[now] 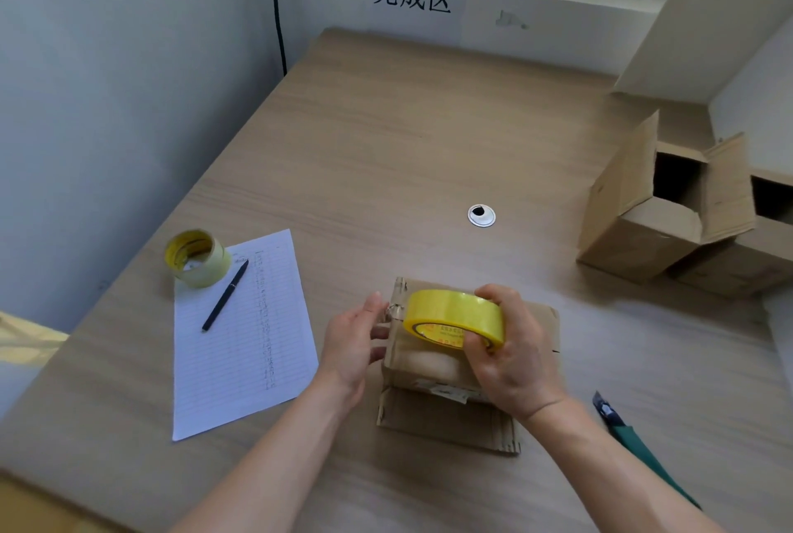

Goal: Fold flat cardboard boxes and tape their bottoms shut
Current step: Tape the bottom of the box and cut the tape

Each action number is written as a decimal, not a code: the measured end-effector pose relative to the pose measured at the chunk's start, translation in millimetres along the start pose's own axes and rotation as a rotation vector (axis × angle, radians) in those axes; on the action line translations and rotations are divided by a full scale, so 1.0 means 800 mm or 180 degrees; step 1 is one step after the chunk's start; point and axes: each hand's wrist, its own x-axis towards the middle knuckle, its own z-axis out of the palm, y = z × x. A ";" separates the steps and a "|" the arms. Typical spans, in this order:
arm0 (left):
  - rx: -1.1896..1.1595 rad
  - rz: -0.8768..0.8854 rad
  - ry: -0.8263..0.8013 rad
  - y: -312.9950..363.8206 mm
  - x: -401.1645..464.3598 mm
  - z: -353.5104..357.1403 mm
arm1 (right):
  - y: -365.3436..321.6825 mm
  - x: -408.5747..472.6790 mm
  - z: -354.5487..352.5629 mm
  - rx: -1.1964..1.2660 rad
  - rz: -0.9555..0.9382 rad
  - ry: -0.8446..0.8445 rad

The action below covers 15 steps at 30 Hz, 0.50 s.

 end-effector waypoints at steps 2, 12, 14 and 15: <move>0.0018 0.0146 0.0165 0.002 -0.002 0.002 | 0.001 0.001 0.000 -0.0008 -0.0003 -0.0005; 0.0563 0.0648 0.0685 -0.001 0.004 -0.006 | 0.001 0.001 0.001 -0.0022 0.0058 0.0004; 0.0715 0.0555 0.0707 -0.003 0.008 -0.005 | 0.001 0.000 0.001 -0.0019 0.0050 -0.0007; 0.0854 0.0528 0.0727 -0.005 0.011 -0.004 | 0.000 0.000 0.001 -0.0031 0.0036 -0.0027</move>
